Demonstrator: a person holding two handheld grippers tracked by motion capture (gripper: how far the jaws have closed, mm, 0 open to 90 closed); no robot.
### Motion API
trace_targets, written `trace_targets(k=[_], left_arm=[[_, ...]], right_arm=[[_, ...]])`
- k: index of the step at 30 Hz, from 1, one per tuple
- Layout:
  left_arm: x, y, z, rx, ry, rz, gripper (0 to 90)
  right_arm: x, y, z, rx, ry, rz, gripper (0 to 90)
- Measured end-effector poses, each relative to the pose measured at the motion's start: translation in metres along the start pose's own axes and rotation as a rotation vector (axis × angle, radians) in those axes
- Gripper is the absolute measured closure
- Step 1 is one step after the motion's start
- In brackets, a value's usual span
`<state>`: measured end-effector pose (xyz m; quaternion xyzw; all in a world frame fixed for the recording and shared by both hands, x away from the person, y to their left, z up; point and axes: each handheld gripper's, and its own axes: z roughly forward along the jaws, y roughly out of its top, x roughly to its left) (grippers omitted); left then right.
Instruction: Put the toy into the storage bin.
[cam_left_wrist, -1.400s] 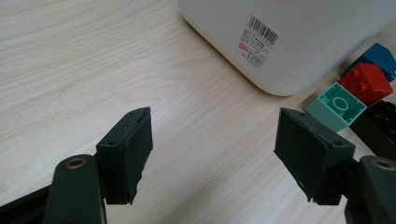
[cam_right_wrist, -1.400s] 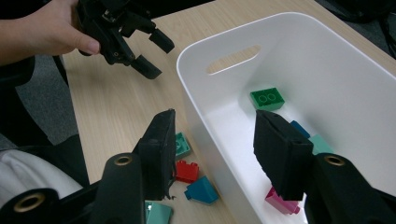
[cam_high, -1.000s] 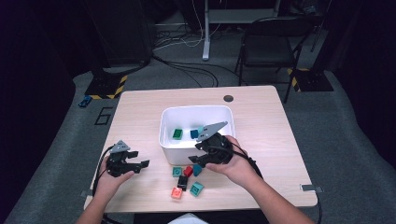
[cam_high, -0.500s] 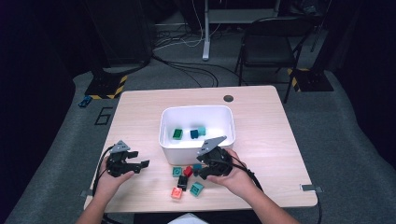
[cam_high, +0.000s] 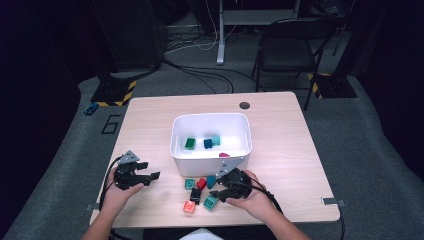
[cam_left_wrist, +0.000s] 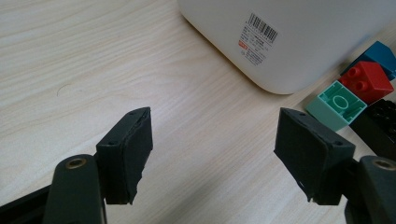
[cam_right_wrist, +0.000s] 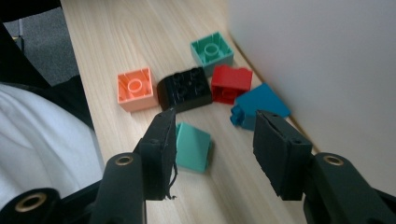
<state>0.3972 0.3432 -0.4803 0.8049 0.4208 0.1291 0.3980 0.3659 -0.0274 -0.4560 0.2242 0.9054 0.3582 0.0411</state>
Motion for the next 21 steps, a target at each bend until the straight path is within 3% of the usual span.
trace_targets(k=[11,21], left_arm=[[0.0,0.0,0.001,0.004,0.0,0.004,27.3],[-0.001,-0.001,0.003,0.001,-0.001,-0.009,27.3]], right_arm=[[0.005,-0.026,0.015,0.051,0.008,-0.007,48.9],[0.006,-0.034,0.024,0.078,-0.008,-0.059,48.4]])
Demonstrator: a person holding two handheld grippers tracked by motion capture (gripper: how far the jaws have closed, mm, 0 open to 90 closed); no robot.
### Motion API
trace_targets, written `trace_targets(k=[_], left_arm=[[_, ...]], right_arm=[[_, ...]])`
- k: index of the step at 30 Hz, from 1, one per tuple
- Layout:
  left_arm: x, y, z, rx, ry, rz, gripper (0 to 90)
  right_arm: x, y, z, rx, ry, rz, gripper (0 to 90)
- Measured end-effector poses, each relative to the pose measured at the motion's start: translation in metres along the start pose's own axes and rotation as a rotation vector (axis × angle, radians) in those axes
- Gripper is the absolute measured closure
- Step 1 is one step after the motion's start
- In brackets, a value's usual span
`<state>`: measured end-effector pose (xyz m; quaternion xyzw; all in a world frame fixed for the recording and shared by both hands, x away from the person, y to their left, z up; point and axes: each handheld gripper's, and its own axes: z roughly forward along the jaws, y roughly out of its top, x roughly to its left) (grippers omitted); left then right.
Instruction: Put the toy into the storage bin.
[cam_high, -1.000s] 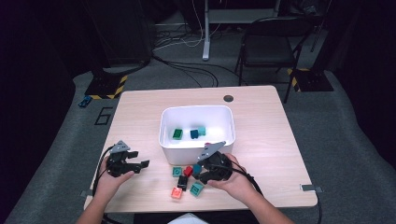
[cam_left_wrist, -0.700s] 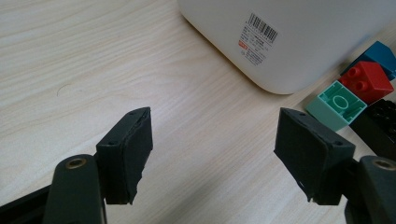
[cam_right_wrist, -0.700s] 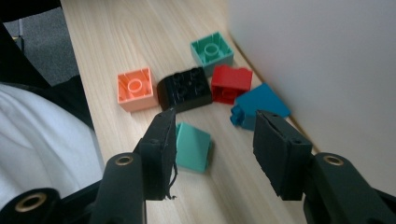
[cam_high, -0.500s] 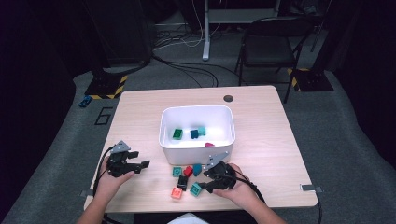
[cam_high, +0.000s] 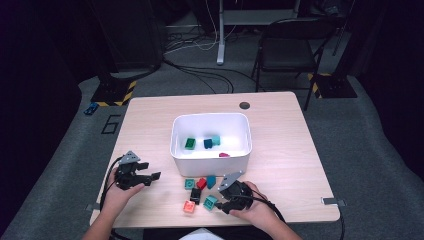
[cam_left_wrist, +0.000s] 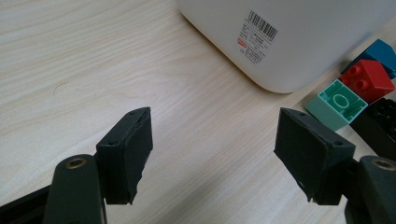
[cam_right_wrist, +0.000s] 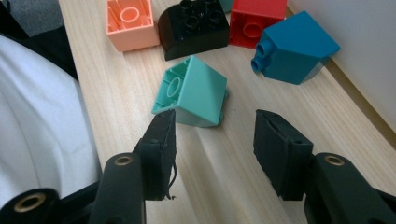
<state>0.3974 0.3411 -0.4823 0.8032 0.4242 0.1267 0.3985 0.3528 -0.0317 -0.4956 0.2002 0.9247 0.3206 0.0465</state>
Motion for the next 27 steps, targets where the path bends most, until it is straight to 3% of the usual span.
trace_targets(k=[5,15,27], left_arm=[[0.001,0.0,0.0,0.0,0.001,0.006,27.3],[0.0,0.0,0.001,0.002,-0.004,0.001,27.3],[0.001,0.0,0.002,-0.001,-0.008,0.005,27.3]], right_arm=[[-0.001,-0.001,0.006,0.009,0.003,0.011,46.8],[0.0,0.015,0.021,-0.005,0.011,-0.037,44.9],[-0.003,0.025,0.037,0.001,0.026,-0.036,44.2]])
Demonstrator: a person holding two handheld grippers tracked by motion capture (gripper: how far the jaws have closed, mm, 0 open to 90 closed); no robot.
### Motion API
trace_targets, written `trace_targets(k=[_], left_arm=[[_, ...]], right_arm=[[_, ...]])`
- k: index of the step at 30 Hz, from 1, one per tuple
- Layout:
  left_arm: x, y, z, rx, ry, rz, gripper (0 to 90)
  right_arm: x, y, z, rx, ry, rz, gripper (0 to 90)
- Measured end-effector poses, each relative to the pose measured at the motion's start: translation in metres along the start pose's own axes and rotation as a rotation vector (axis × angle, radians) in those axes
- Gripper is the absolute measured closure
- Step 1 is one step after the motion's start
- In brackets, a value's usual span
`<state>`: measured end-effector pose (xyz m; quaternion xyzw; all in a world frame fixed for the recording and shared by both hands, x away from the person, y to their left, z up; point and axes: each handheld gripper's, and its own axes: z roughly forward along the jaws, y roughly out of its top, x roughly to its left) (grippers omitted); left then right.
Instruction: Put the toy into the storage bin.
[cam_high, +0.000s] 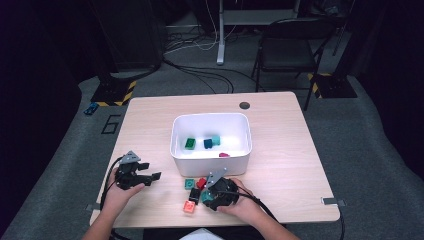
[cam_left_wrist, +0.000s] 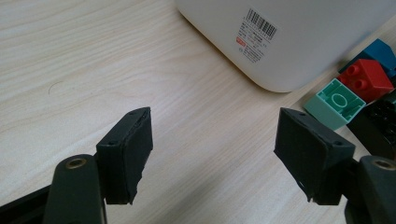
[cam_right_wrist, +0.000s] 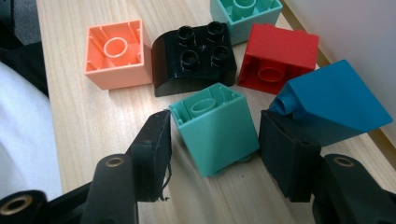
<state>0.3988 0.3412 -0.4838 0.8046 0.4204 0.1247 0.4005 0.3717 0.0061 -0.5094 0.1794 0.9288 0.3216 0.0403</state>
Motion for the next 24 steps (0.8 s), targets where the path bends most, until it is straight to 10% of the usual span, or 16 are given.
trace_targets(k=[24], left_arm=[[0.0,0.0,-0.001,0.009,-0.002,-0.004,27.4]], right_arm=[[0.0,0.007,-0.026,-0.017,0.036,0.028,57.9]])
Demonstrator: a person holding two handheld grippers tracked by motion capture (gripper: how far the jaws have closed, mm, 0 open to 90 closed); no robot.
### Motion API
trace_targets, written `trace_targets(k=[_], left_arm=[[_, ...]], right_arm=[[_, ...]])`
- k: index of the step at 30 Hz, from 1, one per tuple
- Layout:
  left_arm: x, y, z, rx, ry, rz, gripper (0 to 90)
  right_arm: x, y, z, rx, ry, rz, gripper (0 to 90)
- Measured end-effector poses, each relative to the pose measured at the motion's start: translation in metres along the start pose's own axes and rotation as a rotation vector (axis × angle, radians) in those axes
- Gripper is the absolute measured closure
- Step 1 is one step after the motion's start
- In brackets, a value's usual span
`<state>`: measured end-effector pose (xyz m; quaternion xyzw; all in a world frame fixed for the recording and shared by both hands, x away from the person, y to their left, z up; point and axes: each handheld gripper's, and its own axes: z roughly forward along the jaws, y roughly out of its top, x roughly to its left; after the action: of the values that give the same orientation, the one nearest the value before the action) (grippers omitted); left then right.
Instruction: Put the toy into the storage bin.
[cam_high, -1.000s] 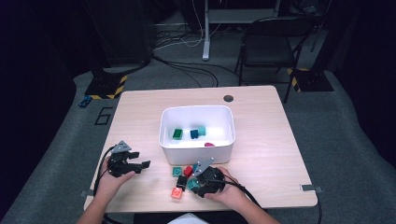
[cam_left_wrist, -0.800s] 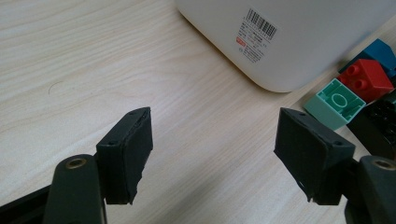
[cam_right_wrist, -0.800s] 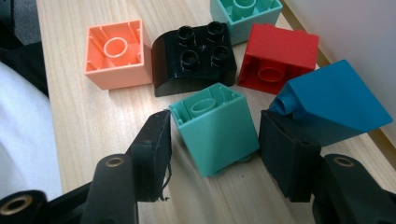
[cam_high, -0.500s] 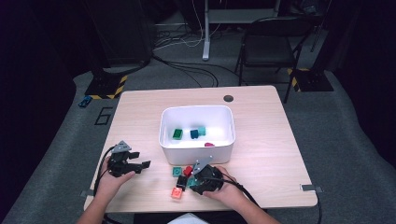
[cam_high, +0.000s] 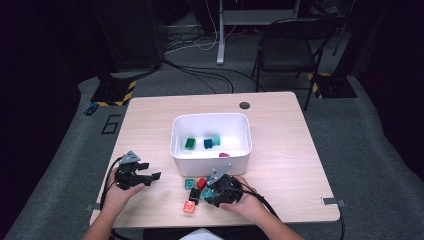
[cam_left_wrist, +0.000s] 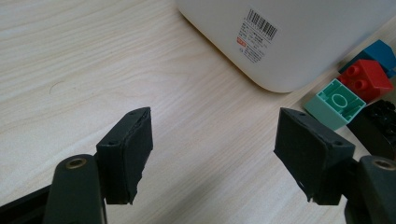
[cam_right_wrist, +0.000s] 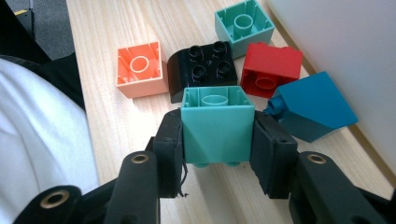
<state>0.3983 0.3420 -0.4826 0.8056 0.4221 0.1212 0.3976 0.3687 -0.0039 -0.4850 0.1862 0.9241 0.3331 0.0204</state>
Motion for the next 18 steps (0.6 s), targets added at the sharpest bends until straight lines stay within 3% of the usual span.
trace_targets(k=[18], left_arm=[[0.0,0.0,0.0,-0.006,0.004,-0.001,27.4]], right_arm=[[0.001,0.016,-0.033,-0.017,0.014,-0.014,58.0]])
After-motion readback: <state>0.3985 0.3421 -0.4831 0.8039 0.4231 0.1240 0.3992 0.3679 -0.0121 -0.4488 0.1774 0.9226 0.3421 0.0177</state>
